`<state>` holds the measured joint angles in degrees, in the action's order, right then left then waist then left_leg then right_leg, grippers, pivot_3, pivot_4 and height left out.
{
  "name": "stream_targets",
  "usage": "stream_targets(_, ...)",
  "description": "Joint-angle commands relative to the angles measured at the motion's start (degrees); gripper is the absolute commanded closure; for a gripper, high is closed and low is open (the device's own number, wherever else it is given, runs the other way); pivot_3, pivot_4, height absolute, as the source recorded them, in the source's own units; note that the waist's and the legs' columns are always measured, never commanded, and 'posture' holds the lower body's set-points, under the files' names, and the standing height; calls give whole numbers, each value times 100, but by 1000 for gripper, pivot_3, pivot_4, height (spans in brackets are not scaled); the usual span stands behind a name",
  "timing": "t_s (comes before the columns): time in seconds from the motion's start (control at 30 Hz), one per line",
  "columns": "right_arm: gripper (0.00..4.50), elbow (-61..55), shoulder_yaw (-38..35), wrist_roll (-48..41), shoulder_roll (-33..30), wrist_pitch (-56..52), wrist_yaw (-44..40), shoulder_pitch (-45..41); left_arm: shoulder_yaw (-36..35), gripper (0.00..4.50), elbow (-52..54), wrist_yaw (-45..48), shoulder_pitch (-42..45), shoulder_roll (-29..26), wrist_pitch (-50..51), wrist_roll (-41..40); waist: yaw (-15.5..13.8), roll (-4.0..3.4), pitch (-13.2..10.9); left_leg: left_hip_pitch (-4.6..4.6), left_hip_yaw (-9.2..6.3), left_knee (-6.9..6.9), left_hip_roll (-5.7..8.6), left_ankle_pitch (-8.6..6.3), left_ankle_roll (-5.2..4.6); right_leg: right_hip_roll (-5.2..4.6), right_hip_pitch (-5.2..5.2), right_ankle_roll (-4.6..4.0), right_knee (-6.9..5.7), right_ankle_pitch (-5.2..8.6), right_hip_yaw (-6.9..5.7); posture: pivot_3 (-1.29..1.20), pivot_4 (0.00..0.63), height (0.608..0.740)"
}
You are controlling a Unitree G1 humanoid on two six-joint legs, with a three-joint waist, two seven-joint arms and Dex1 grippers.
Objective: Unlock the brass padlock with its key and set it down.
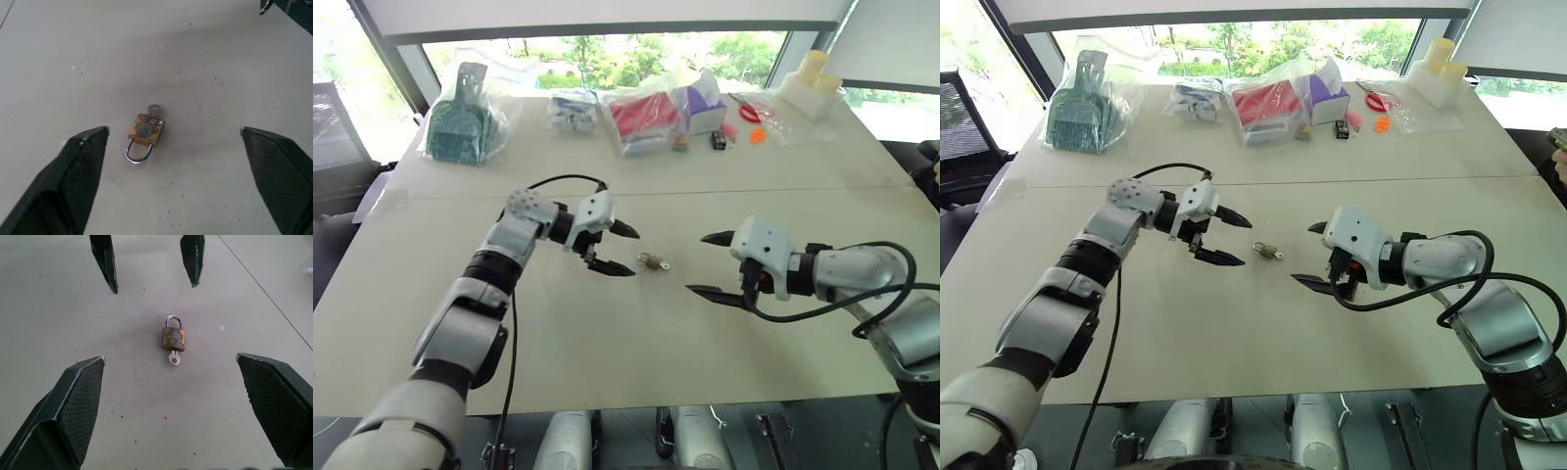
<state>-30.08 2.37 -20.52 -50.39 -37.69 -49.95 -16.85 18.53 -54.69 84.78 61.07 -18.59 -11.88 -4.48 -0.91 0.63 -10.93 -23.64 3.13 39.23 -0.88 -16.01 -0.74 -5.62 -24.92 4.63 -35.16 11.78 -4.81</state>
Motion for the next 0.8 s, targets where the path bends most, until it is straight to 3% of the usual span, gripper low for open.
stream_targets(0.03,0,-418,-240,-63,-29,-115,154,120,58,28,-878,-152,438,240,-779,458,-2,0,0,0,0,0,0,-1,-1,0,0,0,1,0,0,0,150,740)
stream_targets(0.23,0,-946,-458,-147,-24,-457,471,504,94,28,-1796,-379,843,636,-1041,1048,8,4,-2,-4,-2,0,-1,-3,-5,-2,-1,1,3,0,0,0,150,740)
stream_targets(0.7,0,-1472,-747,-228,-53,-840,829,881,-43,28,-2160,-1226,873,1026,-950,1683,-36,5,0,-3,-9,10,-6,-3,-5,-3,4,1,0,-1,-1,0,150,740)
stream_targets(0.8,0,-1450,-712,-213,-74,-824,835,849,-66,902,-2178,-1258,837,1018,-896,1738,-63,5,0,-3,-9,10,-5,-3,-5,-3,4,1,0,-1,-1,0,150,740)
